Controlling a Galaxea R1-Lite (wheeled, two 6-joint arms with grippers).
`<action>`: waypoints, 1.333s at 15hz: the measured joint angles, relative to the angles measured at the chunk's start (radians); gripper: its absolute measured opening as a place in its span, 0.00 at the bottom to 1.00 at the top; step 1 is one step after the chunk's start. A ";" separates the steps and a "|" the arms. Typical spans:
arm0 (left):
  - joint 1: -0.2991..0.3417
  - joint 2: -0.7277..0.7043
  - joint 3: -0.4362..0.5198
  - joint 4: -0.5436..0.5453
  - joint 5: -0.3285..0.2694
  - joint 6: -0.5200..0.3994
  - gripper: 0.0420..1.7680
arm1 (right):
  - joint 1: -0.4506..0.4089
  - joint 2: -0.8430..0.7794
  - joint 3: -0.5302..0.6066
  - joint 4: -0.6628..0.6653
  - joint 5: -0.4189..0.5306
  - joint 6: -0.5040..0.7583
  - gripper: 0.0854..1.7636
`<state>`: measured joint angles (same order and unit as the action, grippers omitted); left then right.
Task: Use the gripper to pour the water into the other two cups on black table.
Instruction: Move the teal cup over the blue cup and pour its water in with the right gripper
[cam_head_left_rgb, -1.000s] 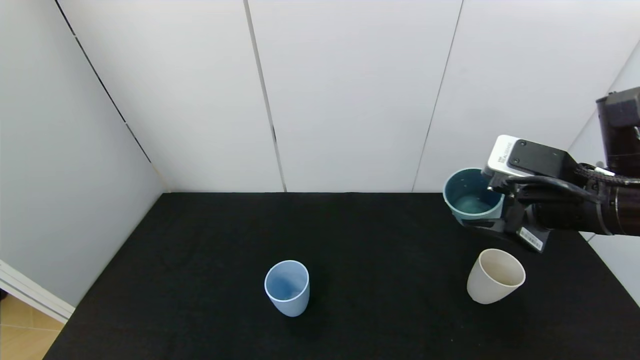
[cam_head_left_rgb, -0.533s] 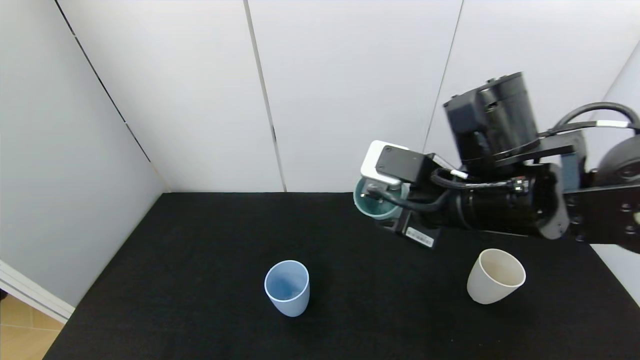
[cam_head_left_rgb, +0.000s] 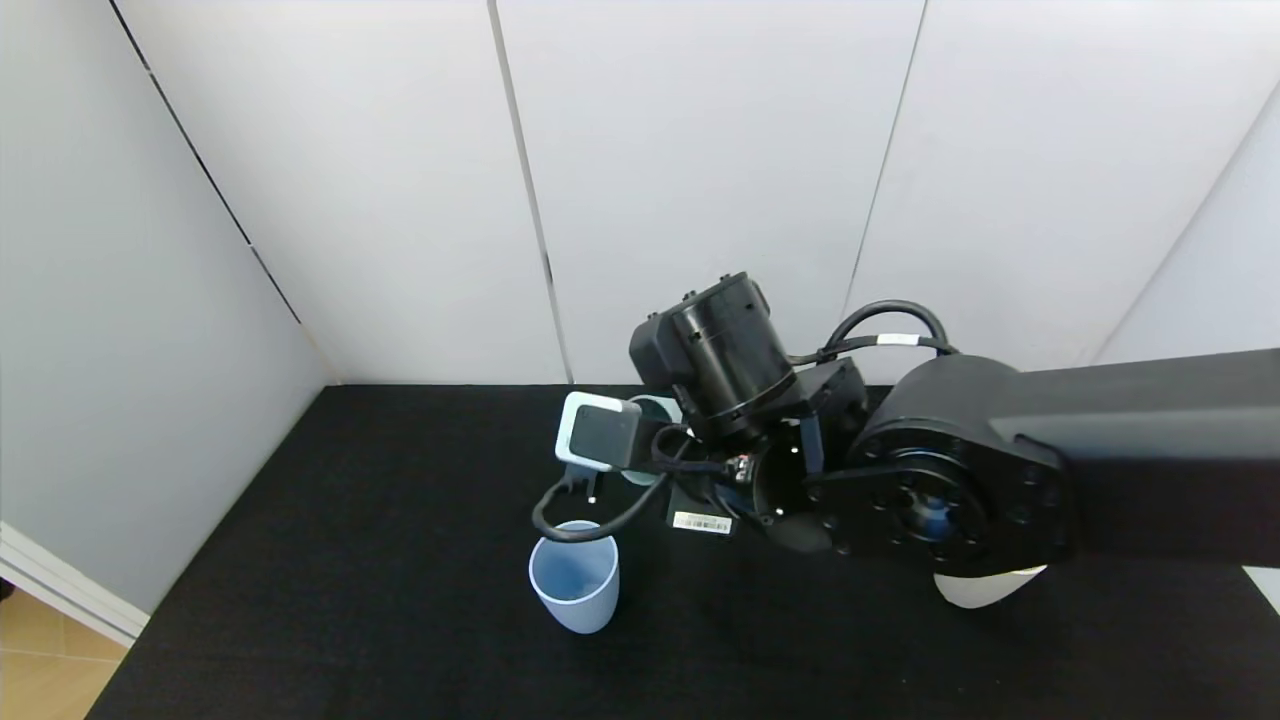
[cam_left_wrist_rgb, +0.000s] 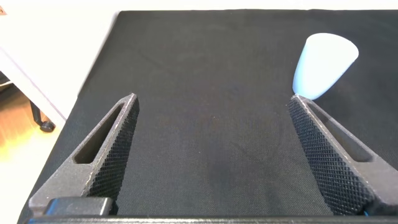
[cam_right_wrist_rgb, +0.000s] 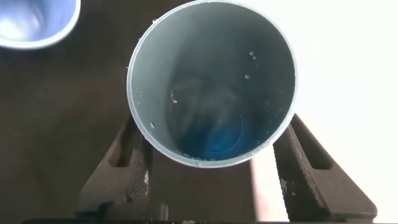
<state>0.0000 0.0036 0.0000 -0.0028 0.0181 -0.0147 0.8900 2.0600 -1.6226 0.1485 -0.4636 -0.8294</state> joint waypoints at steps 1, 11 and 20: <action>0.000 0.000 0.000 0.000 0.000 -0.001 0.97 | 0.007 0.025 -0.008 -0.001 -0.023 -0.033 0.64; 0.000 0.000 0.000 0.000 0.000 0.000 0.97 | 0.096 0.177 -0.127 -0.005 -0.205 -0.259 0.64; 0.000 0.000 0.000 0.000 0.000 0.000 0.97 | 0.137 0.222 -0.177 -0.008 -0.351 -0.493 0.64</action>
<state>0.0000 0.0036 0.0000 -0.0028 0.0181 -0.0149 1.0266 2.2817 -1.7991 0.1404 -0.8143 -1.3223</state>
